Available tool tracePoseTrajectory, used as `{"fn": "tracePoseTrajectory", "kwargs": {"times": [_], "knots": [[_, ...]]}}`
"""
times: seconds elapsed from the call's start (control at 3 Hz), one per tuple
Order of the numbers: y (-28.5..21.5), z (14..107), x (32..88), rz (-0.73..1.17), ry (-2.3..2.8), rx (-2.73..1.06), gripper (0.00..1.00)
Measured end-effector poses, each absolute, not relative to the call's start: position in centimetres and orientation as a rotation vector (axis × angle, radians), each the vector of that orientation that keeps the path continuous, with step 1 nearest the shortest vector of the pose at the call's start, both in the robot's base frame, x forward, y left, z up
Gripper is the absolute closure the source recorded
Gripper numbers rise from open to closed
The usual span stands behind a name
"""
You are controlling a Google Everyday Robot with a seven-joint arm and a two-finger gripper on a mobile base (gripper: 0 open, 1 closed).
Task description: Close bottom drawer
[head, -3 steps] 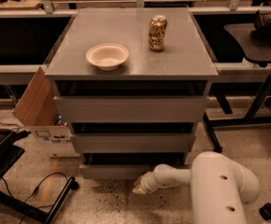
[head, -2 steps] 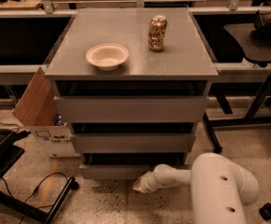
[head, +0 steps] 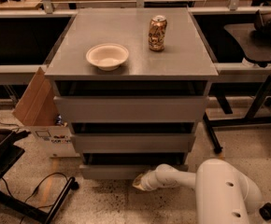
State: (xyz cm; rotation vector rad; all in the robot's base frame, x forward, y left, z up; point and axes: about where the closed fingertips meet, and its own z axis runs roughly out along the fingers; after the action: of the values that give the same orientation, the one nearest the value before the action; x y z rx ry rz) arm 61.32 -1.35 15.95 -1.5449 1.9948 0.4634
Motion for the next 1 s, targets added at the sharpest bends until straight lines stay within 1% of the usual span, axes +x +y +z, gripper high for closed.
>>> {"fn": "tracePoseTrajectory", "kwargs": {"times": [0.67,1.0], "knots": [[-1.0,18.0,64.2,0.4,1.934,-1.523,0.98],[-0.8,17.7,63.9,0.408,1.937,-1.526,0.69]]}}
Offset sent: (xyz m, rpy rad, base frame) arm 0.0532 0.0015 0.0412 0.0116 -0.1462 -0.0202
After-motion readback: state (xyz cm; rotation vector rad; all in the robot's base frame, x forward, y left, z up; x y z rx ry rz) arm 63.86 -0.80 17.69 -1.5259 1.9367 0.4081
